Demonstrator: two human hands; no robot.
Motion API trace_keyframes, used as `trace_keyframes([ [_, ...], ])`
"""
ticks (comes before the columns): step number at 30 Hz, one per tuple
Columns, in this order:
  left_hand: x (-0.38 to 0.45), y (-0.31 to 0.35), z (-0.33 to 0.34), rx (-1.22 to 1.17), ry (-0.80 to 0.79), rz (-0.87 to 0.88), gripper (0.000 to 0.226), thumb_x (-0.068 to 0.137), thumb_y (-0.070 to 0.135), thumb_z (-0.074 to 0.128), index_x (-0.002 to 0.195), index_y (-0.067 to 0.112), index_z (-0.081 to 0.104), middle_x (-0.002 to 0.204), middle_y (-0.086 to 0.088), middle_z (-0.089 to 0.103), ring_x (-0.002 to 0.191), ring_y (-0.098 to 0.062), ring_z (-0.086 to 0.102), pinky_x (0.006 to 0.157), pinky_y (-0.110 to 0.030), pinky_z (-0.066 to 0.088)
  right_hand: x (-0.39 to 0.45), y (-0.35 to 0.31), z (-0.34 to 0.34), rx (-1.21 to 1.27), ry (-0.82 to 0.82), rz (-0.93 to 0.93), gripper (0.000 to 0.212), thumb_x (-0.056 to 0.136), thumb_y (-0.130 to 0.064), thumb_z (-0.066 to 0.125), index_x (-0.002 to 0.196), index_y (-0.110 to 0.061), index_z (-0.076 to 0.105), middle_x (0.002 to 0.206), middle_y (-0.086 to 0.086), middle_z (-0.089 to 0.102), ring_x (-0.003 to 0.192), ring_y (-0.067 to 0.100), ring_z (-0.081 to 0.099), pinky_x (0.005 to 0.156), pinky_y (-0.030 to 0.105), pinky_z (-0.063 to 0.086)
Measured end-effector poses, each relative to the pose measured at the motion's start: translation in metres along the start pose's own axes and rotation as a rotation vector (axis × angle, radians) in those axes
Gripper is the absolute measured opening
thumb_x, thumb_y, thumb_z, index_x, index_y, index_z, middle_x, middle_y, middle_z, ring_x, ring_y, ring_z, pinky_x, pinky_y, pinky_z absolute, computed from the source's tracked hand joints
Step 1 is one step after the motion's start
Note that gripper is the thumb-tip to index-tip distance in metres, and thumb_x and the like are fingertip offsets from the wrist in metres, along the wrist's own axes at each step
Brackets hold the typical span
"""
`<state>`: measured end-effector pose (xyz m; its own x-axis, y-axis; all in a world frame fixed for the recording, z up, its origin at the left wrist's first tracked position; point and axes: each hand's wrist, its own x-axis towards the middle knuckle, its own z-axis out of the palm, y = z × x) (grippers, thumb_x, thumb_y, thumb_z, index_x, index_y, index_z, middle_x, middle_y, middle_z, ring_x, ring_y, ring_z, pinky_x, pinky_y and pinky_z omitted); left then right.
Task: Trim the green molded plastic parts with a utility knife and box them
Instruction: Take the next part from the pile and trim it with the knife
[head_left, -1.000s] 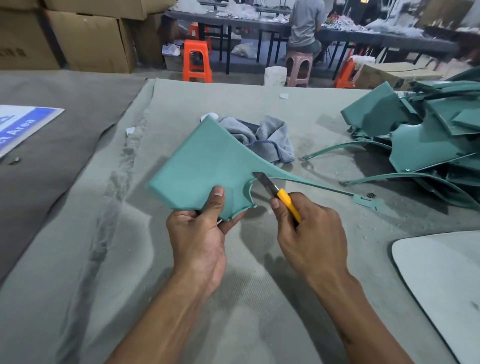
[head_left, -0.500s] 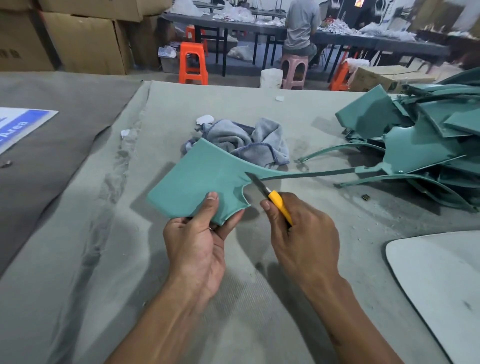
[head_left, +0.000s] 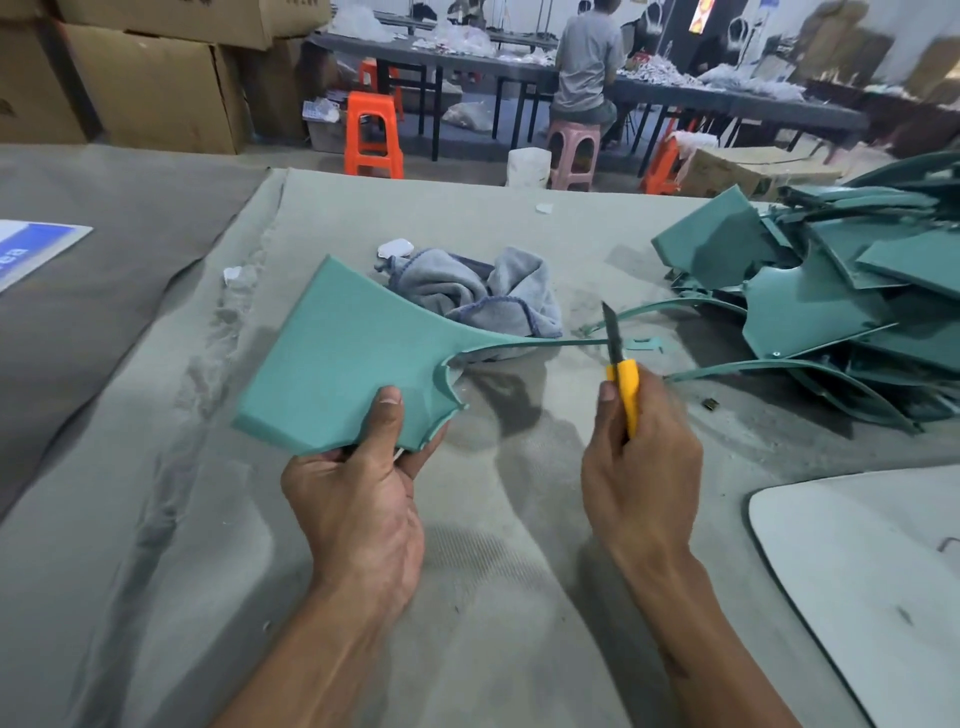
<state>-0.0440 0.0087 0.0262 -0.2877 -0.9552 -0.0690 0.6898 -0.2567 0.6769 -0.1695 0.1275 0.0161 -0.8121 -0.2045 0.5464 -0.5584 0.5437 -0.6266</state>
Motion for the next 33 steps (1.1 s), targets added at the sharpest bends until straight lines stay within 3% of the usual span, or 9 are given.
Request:
trace_keyframes([
  [4,0.0,0.001,0.001,0.01,-0.01,0.02,0.033,0.09,-0.004,0.068,0.083,0.025,0.083,0.099,0.001,0.079,0.092,-0.021,0.077,0.07,-0.043,0.063,-0.018,-0.019,0.012,0.112,-0.211,-0.175,0.039,0.107,-0.028,0.054,0.142,-0.011,0.059,0.117,0.006,0.07,0.095,0.024,0.063,0.081,0.038,0.051],
  [6,-0.001,0.001,0.001,0.015,-0.015,0.017,0.03,0.09,-0.003,0.068,0.086,0.022,0.082,0.101,0.001,0.079,0.092,-0.022,0.076,0.069,-0.042,0.063,-0.021,-0.02,0.015,0.121,-0.259,-0.243,0.042,0.107,-0.028,0.056,0.146,-0.014,0.057,0.116,0.006,0.069,0.094,0.027,0.064,0.079,0.04,0.053],
  [11,-0.004,0.0,0.002,0.021,0.001,0.06,0.023,0.091,-0.002,0.067,0.103,0.016,0.073,0.104,0.003,0.079,0.095,-0.019,0.075,0.069,-0.038,0.062,0.0,0.002,0.005,0.038,-0.095,-0.11,0.045,0.103,-0.021,0.064,0.148,-0.016,0.058,0.106,0.009,0.071,0.079,0.022,0.06,0.071,0.029,0.042],
  [16,-0.007,-0.001,0.005,0.026,0.035,0.11,0.022,0.092,-0.003,0.067,0.095,0.017,0.077,0.102,0.004,0.079,0.094,-0.019,0.075,0.071,-0.039,0.063,0.006,0.007,0.0,-0.021,0.066,-0.033,0.044,0.102,-0.017,0.066,0.145,-0.013,0.061,0.103,0.013,0.07,0.074,0.027,0.056,0.065,0.031,0.037],
  [20,0.0,0.002,0.004,0.013,0.073,0.117,0.02,0.093,-0.002,0.067,0.1,0.016,0.071,0.097,0.006,0.079,0.089,-0.016,0.076,0.069,-0.037,0.063,-0.005,-0.002,0.005,0.069,-0.078,-0.157,0.049,0.102,-0.019,0.066,0.151,-0.02,0.057,0.097,0.005,0.067,0.074,0.024,0.059,0.066,0.036,0.047],
  [23,0.005,0.004,0.001,0.009,0.088,0.131,0.021,0.093,-0.001,0.067,0.103,0.017,0.071,0.099,0.005,0.079,0.092,-0.018,0.076,0.07,-0.038,0.063,-0.009,-0.002,0.009,0.092,-0.203,-0.121,0.048,0.103,-0.025,0.064,0.151,-0.027,0.057,0.094,-0.001,0.063,0.073,0.019,0.057,0.064,0.04,0.05],
  [29,-0.001,-0.004,0.001,0.093,0.018,0.205,0.022,0.092,0.003,0.07,0.097,0.023,0.079,0.108,0.005,0.078,0.098,-0.019,0.075,0.075,-0.042,0.063,-0.008,-0.004,0.005,0.002,-0.047,-0.13,0.045,0.101,-0.024,0.067,0.146,-0.024,0.062,0.09,-0.001,0.065,0.071,0.022,0.057,0.058,0.036,0.048],
  [33,0.005,-0.001,-0.003,0.078,0.05,0.199,0.018,0.093,0.005,0.071,0.099,0.02,0.077,0.11,0.004,0.078,0.103,-0.022,0.074,0.076,-0.042,0.063,0.006,0.007,0.0,0.012,-0.014,-0.042,0.045,0.102,-0.024,0.067,0.147,-0.026,0.061,0.105,0.005,0.072,0.082,0.027,0.064,0.071,0.038,0.052],
])
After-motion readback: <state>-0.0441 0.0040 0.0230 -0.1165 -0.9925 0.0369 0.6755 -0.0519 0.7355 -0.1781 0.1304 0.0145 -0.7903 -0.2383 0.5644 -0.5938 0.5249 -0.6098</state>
